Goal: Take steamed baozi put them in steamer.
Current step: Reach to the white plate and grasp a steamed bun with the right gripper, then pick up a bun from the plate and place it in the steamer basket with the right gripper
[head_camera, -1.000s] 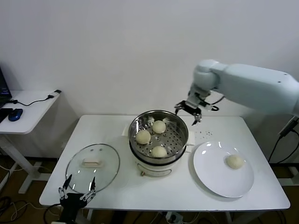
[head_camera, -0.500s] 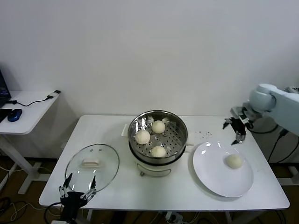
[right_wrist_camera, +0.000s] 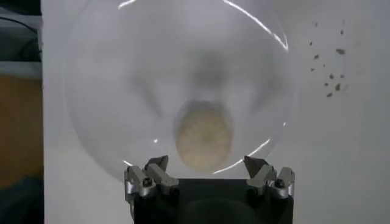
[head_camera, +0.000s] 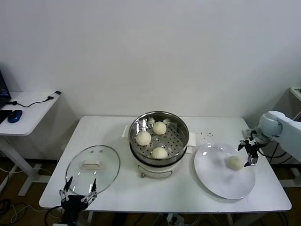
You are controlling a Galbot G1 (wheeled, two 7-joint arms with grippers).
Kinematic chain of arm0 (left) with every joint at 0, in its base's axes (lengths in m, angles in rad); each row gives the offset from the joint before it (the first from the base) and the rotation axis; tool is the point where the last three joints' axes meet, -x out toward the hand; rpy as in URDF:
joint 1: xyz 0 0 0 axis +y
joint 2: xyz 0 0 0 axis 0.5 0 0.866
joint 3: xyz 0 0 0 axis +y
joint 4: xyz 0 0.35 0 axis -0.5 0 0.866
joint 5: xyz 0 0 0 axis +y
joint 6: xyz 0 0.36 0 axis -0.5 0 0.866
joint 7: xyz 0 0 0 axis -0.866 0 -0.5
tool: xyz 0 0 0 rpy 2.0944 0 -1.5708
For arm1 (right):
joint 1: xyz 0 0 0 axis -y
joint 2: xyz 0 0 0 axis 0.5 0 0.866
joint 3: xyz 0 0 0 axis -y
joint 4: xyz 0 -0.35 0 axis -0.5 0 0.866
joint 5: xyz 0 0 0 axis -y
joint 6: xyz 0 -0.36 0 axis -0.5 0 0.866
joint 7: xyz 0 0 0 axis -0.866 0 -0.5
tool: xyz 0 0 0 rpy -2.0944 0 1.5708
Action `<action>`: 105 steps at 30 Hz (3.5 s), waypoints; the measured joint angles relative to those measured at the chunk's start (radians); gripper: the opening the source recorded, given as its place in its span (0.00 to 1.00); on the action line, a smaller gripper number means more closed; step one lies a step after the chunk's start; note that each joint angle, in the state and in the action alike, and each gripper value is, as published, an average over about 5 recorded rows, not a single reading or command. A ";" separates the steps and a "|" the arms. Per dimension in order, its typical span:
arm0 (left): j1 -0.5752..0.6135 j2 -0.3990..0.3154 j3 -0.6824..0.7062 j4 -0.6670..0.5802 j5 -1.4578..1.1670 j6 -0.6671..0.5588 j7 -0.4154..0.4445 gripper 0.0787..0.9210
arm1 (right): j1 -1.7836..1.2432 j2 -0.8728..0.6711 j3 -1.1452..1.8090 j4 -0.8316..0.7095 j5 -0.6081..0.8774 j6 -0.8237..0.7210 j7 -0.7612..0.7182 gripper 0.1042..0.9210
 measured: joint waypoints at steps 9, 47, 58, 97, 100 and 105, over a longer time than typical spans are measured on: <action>-0.002 -0.001 -0.003 0.005 0.000 0.001 -0.002 0.88 | -0.083 0.051 0.069 -0.065 -0.030 -0.005 0.008 0.88; -0.003 0.000 0.000 0.006 -0.002 -0.008 0.000 0.88 | 0.100 0.083 -0.048 -0.060 0.147 -0.054 0.011 0.55; -0.007 0.003 0.026 0.002 -0.003 -0.021 0.001 0.88 | 0.513 0.241 -0.386 0.000 0.507 -0.123 0.051 0.55; -0.034 0.035 0.017 0.045 -0.030 -0.027 0.005 0.88 | 0.622 0.647 -0.808 0.097 0.916 -0.281 0.283 0.58; -0.036 0.035 0.015 0.048 -0.030 -0.027 0.005 0.88 | 0.608 0.653 -0.807 0.087 0.915 -0.284 0.290 0.62; -0.036 0.035 0.015 0.051 -0.030 -0.027 0.005 0.88 | 0.597 0.656 -0.798 0.075 0.920 -0.287 0.294 0.79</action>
